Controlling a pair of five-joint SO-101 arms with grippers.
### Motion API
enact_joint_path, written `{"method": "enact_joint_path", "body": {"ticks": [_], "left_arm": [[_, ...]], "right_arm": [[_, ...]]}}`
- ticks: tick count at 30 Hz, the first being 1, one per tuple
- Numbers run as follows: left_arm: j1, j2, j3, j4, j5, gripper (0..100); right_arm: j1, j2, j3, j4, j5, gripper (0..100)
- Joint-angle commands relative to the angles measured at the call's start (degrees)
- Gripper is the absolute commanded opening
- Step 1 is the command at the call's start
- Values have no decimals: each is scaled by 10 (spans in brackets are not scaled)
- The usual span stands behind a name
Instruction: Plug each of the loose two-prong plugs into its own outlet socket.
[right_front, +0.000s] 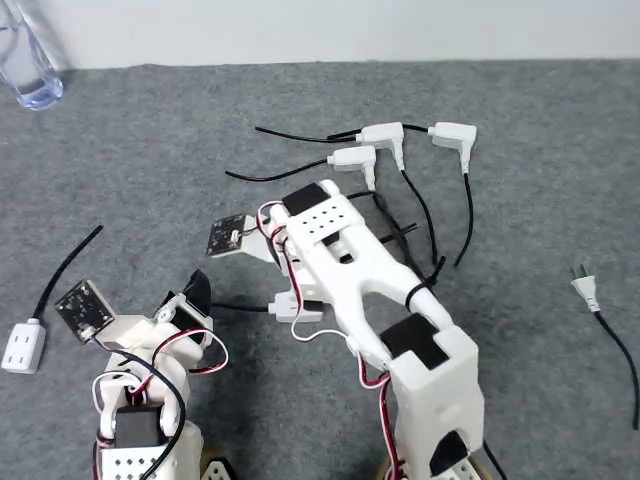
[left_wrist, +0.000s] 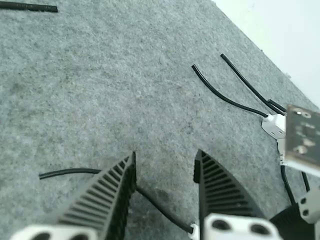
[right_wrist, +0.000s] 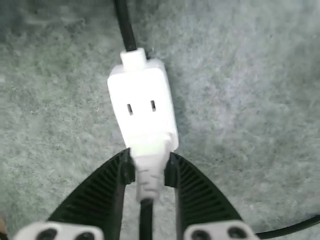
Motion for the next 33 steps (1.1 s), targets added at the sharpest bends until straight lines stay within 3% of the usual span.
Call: {"method": "enact_joint_path", "body": {"ticks": [1, 5, 15, 23, 25, 29, 31, 33], "left_arm": [[2, -4, -6, -2, -6, 184], [2, -4, -6, -2, -6, 184], [0, -4, -6, -2, -5, 184], [1, -4, -6, -2, -5, 184], [1, -4, -6, -2, -5, 184], [1, -4, -6, -2, -5, 184], [1, -4, -6, -2, -5, 184], [1, -4, -6, -2, -5, 184]], "right_arm": [[-38, 28, -9, 29, -4, 166], [-44, -13, -11, 54, -2, 262], [-68, -37, -7, 23, -6, 263], [-67, 38, -11, 0, -2, 262], [-66, 51, -12, 0, 0, 230], [-66, 62, -12, 0, 36, 0], [-60, 63, -11, 0, 39, 40], [-51, 58, -12, -8, 39, 1]]}}
